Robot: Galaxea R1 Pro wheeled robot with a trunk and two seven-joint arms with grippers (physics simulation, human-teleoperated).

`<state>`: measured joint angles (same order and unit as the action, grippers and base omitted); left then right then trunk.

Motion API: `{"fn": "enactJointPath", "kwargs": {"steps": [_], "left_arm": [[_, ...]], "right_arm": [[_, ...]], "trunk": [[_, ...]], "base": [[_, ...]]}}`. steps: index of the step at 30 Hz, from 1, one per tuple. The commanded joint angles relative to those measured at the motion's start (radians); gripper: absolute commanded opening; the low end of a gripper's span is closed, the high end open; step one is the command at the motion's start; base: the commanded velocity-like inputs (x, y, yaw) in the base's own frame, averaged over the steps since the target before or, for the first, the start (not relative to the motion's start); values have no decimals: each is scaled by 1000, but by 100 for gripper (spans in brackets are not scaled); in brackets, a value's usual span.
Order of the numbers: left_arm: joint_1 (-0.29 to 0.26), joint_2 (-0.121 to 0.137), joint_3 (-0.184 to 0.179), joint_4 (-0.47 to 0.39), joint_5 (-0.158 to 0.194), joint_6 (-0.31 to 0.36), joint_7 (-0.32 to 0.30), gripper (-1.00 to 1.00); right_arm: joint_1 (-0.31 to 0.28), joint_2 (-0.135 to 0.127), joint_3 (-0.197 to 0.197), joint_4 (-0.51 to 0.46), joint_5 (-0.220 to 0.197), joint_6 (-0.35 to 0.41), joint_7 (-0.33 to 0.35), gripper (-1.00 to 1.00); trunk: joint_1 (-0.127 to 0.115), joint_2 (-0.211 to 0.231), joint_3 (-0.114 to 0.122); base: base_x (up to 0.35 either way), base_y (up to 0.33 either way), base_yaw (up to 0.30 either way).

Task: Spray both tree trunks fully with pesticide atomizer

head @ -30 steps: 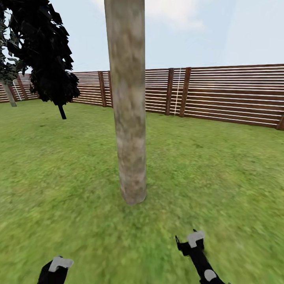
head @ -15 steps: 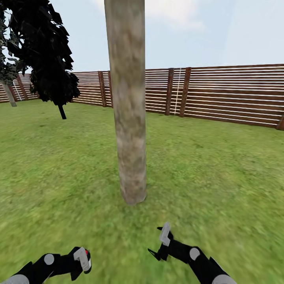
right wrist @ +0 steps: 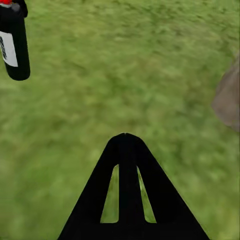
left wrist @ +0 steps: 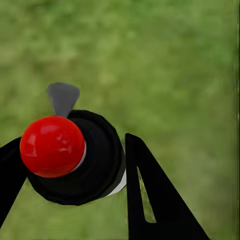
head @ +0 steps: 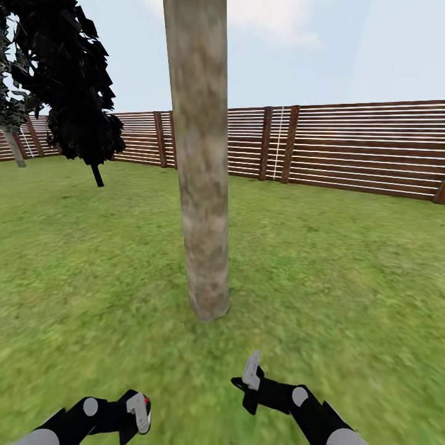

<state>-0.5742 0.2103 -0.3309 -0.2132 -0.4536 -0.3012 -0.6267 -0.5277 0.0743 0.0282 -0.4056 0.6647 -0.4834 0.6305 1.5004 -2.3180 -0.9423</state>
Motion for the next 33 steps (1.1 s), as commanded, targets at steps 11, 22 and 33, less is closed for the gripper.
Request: {"fn": "enactJointPath", "kwargs": {"steps": [11, 22, 33], "left_arm": [[-1, -109, -1, -74, -66, 80, -2, -100], [-1, -133, -1, -139, -87, 78, -70, -100], [-1, -167, -2, -175, -166, 74, -90, -100]], "right_arm": [[0, 55, 1, -2, 6, -1, 104, -100], [0, 57, 1, -2, 40, -1, 104, -100], [0, 57, 1, -2, 49, -1, 104, -100]], "trunk": [[0, 0, 0], [0, 0, 0], [0, 0, 0]], "base": [[0, 0, 0], [0, 0, 0], [0, 0, 0]]}}
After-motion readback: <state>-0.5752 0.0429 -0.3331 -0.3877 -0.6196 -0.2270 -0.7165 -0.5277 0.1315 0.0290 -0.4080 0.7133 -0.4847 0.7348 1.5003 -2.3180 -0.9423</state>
